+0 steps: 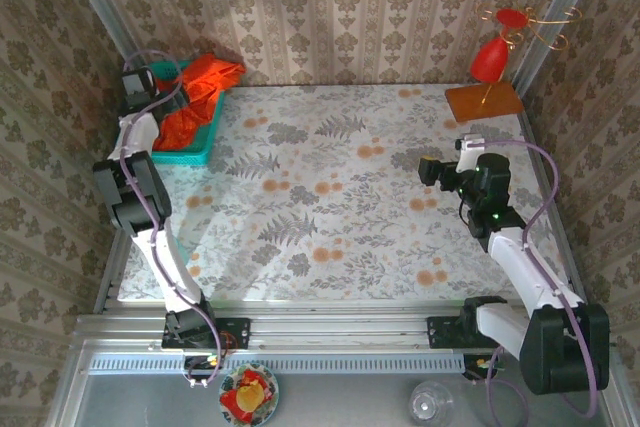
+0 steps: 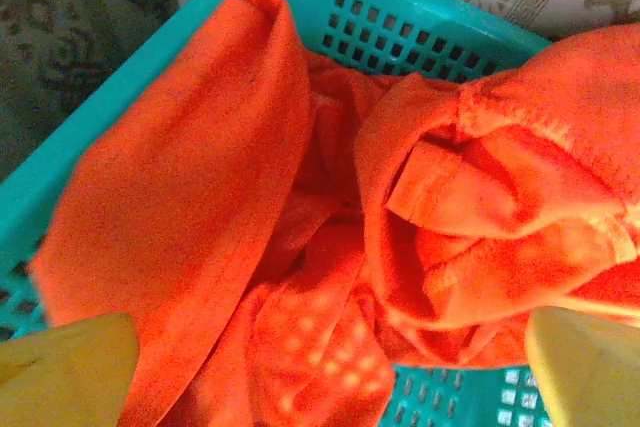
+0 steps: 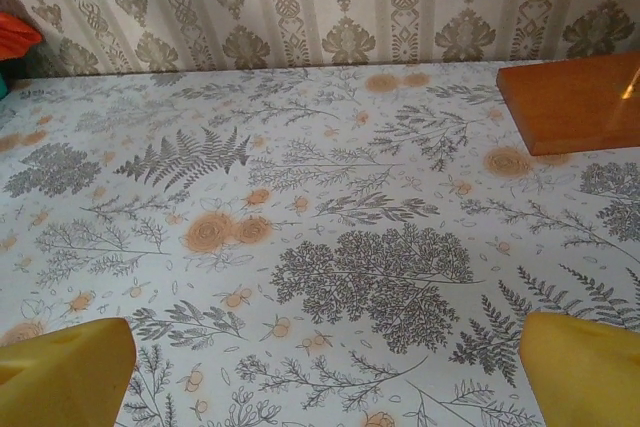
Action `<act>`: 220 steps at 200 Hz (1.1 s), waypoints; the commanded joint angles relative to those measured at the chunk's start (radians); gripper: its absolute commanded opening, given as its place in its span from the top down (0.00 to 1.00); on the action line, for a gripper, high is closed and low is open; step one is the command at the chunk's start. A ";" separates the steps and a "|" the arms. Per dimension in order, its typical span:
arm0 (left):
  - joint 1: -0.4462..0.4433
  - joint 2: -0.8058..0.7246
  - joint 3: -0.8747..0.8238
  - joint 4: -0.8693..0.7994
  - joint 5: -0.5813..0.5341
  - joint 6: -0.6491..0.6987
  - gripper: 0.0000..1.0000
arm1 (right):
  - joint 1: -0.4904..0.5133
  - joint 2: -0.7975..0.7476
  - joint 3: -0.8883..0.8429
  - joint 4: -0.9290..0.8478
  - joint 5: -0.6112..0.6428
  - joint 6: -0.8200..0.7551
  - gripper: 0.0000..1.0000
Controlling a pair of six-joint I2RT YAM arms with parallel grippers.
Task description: Fold the inside-out t-shirt
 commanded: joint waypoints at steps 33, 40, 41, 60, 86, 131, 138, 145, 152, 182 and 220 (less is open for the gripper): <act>-0.001 0.166 0.229 -0.027 0.194 -0.105 0.00 | 0.010 -0.085 -0.013 -0.064 0.042 0.050 0.00; -0.003 0.191 0.260 -0.038 0.204 -0.117 0.01 | 0.010 -0.097 -0.008 -0.074 0.042 0.052 0.00; -0.003 0.195 0.264 -0.040 0.205 -0.119 0.01 | 0.010 -0.100 -0.008 -0.076 0.043 0.052 0.00; -0.003 0.254 0.343 -0.088 0.234 -0.143 0.04 | 0.012 -0.129 0.006 -0.094 0.060 0.058 0.00; -0.003 0.281 0.357 -0.071 0.288 -0.155 0.26 | 0.012 -0.153 0.030 -0.125 0.094 0.064 0.00; 0.009 0.187 0.231 0.081 0.365 -0.179 0.76 | 0.012 -0.168 0.080 -0.204 0.103 0.092 0.00; 0.012 0.166 0.209 0.103 0.370 -0.182 0.83 | 0.013 -0.175 0.086 -0.210 0.095 0.095 0.00; 0.015 0.146 0.197 0.113 0.374 -0.186 0.90 | 0.013 -0.181 0.090 -0.215 0.089 0.101 0.00; 0.017 0.125 0.189 0.115 0.382 -0.189 0.98 | 0.013 -0.190 0.092 -0.216 0.084 0.106 0.00; 0.023 0.003 0.127 0.177 0.398 -0.204 1.00 | 0.013 -0.202 0.121 -0.230 0.063 0.135 0.00; 0.016 -0.153 0.111 0.209 0.474 -0.262 1.00 | 0.016 -0.192 0.184 -0.268 0.041 0.168 0.00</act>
